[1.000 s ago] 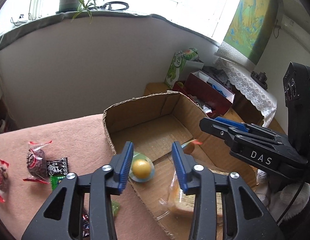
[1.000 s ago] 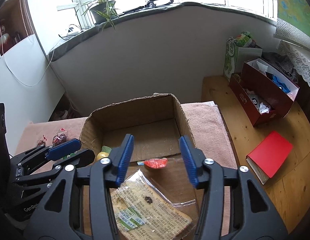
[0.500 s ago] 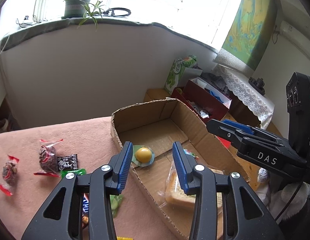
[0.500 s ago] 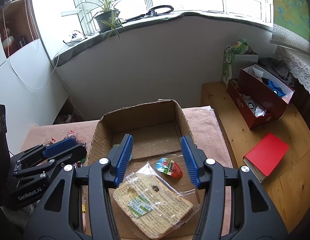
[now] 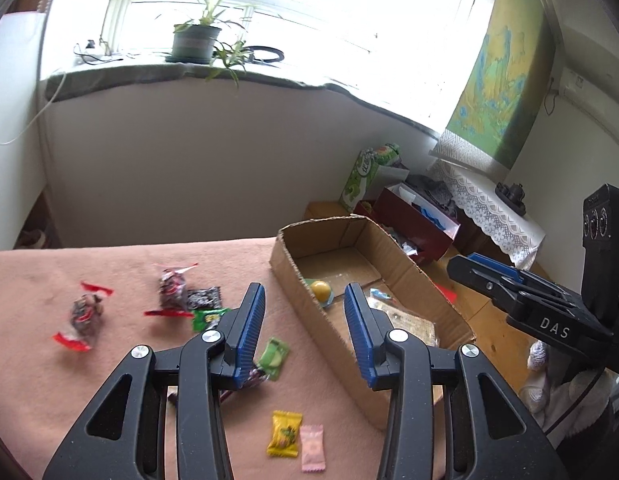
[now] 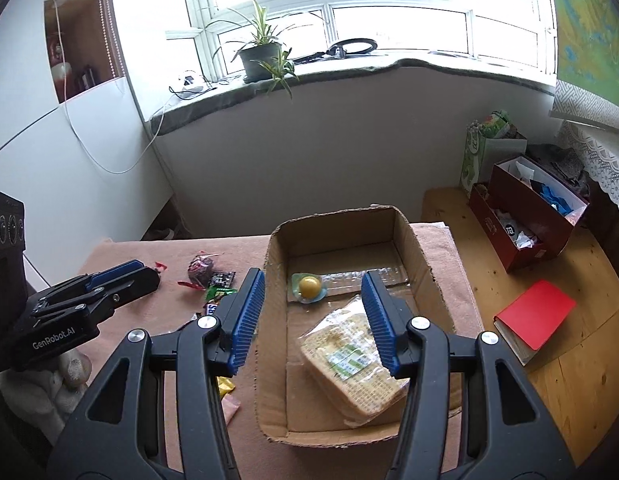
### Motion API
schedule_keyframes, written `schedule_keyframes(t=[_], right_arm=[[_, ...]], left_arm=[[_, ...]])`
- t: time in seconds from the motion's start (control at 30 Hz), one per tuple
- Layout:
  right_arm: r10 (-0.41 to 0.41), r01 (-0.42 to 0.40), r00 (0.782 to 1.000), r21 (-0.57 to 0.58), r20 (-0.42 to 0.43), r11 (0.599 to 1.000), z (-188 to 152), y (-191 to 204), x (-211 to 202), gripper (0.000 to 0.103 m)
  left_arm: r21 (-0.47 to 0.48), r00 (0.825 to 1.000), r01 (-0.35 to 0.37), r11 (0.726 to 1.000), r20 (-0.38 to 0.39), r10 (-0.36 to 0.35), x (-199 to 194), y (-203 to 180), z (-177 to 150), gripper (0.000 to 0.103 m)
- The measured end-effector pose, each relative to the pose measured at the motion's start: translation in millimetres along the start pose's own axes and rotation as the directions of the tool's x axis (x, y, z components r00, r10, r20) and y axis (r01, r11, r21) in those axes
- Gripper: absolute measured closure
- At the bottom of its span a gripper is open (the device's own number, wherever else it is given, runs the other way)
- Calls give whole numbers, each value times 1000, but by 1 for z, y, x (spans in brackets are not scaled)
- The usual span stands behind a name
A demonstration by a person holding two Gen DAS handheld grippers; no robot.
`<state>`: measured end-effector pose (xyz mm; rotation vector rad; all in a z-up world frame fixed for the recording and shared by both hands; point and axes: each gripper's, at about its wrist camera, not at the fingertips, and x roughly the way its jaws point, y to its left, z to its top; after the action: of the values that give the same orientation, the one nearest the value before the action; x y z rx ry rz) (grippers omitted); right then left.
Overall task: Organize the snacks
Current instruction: 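Open the right gripper over the box while the left releases the yellow ball candy, then move both grippers back toward the candies on the table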
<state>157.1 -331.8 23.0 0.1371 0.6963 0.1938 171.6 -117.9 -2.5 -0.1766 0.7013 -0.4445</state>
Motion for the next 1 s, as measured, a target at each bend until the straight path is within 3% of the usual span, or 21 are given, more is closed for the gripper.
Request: schedule_keyframes(t=[0.47, 0.77, 1.0], right_arm=[[136, -137, 990, -42, -29, 990, -43, 69, -23, 50], [205, -206, 968, 10, -148, 979, -95, 100, 6, 50], [183, -176, 959, 54, -217, 983, -120, 107, 39, 50]], left_arm=[[-86, 997, -68, 994, 27, 70, -51, 56, -33, 63], [-105, 998, -68, 992, -13, 67, -49, 77, -51, 63], [-77, 997, -59, 995, -56, 55, -37, 84, -60, 63]])
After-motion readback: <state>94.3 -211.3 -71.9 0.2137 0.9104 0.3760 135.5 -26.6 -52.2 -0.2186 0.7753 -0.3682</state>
